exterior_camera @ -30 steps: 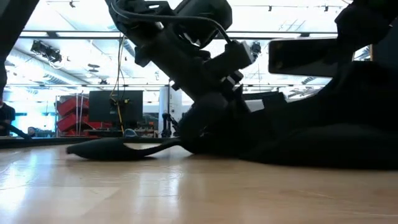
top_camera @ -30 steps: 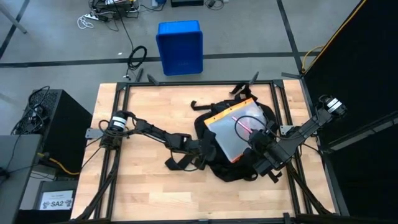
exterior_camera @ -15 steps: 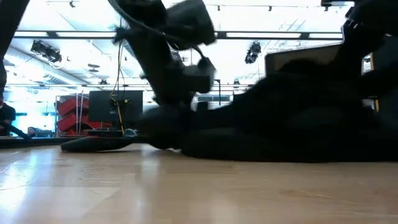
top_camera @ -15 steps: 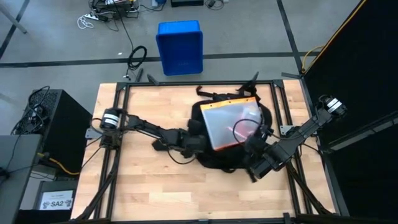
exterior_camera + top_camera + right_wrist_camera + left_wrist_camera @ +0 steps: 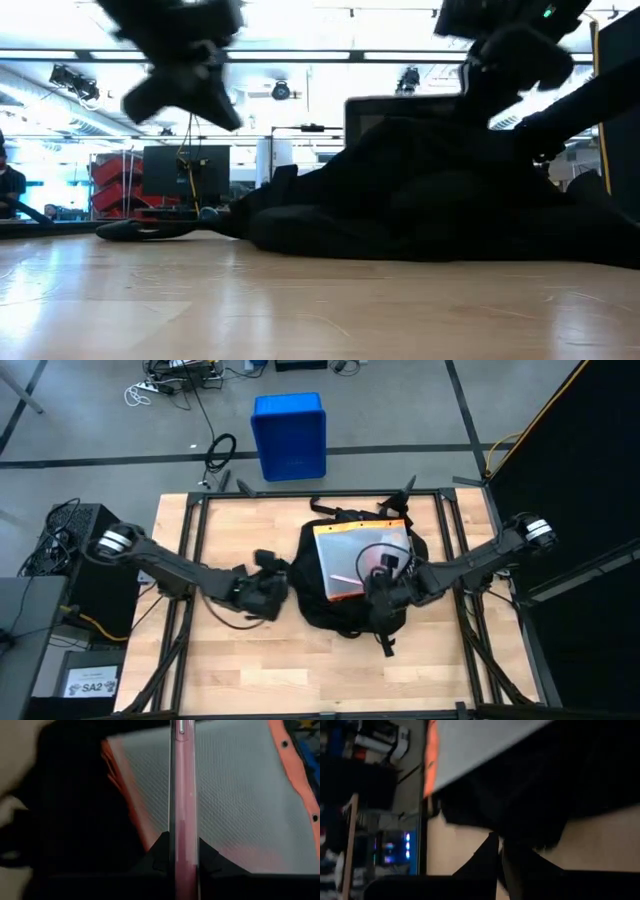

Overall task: Unpack backpack
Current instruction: Put the smartphone into the backpack

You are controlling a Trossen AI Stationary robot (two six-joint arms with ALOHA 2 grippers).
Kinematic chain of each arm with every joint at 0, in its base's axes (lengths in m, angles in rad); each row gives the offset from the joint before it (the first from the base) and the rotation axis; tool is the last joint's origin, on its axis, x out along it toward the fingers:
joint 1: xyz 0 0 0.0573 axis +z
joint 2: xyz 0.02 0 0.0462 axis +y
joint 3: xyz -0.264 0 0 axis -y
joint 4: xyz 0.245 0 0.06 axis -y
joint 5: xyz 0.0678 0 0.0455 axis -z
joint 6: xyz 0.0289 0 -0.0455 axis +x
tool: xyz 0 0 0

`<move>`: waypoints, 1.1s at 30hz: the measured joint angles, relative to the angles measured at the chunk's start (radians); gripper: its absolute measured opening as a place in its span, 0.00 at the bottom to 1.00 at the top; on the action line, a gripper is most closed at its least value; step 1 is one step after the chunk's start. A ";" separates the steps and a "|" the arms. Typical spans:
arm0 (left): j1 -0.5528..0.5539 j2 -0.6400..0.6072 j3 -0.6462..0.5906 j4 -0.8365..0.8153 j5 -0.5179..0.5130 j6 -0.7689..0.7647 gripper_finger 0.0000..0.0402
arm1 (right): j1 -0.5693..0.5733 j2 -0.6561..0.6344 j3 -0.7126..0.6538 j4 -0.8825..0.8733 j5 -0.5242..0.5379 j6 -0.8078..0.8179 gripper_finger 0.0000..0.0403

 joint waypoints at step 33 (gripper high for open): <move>0.186 0.522 0.330 0.637 0.739 0.327 0.64 | -0.190 -0.092 -0.001 -0.072 -0.090 -0.126 0.01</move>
